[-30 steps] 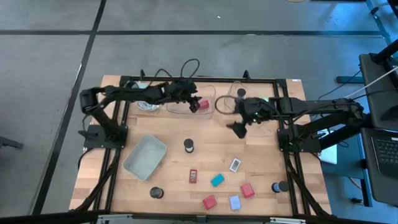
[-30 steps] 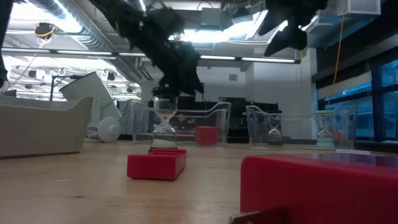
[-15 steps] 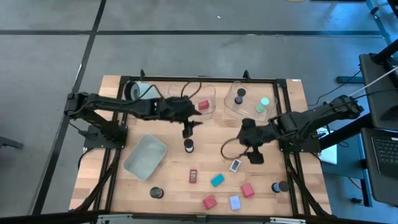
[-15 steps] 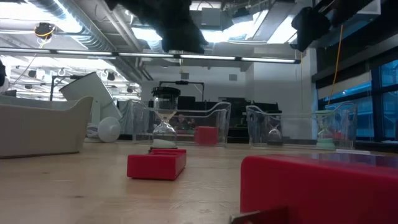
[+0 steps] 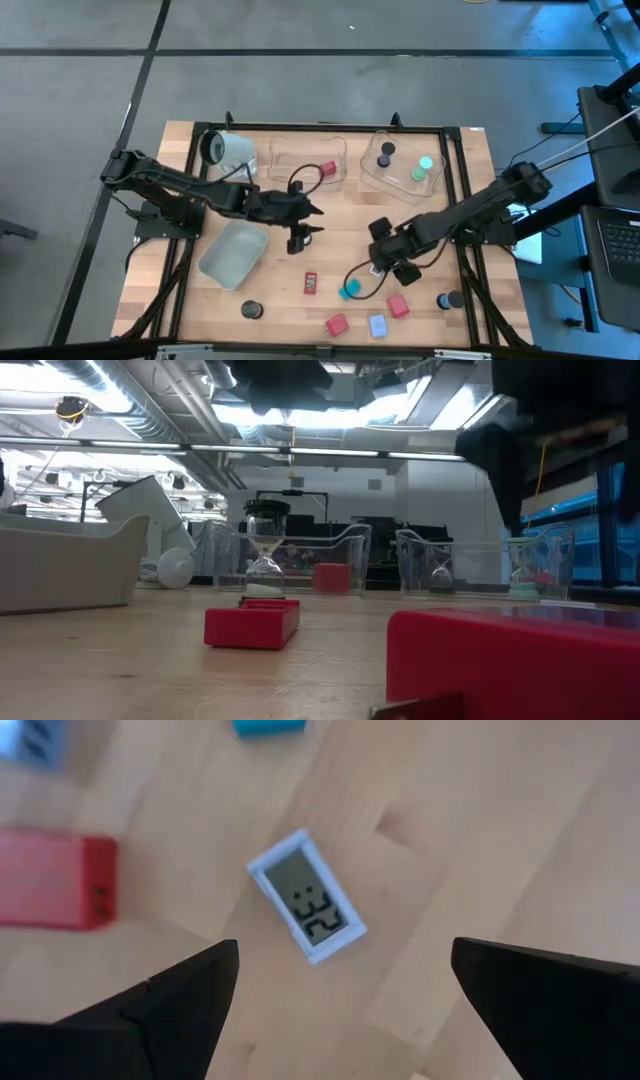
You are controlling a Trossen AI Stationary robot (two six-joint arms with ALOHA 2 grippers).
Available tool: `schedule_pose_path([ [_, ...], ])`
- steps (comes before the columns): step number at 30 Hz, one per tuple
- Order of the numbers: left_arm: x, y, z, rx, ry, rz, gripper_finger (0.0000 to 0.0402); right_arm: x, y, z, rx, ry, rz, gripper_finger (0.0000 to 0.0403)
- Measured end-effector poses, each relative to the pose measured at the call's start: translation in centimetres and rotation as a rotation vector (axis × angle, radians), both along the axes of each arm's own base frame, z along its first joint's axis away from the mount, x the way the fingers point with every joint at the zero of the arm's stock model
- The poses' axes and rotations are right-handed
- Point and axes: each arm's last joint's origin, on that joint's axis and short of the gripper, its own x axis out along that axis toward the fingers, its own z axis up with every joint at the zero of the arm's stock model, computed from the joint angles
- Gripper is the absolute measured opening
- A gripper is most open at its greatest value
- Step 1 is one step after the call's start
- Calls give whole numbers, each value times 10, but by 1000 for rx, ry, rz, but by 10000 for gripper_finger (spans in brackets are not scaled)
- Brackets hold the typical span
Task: Pick & Place Office items
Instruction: Put the white digital clock into the gray bin
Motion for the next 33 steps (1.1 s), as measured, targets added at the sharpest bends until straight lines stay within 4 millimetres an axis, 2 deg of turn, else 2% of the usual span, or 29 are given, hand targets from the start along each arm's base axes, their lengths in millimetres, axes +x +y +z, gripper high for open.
schedule_pose_path([
  [7,-3,-14,0,12,-11,34,196,10,12,-39,-72,100,143,370],
  [12,-4,-20,0,28,-15,42,196,15,18,-54,-119,89,170,370],
  [18,-5,-22,1,46,-20,62,196,17,23,-56,-178,38,194,349],
  [26,-5,-22,1,50,-23,82,196,17,34,-56,-146,-9,221,270],
  [33,-5,-22,1,52,-24,87,196,18,39,-55,-7,5,207,210],
])
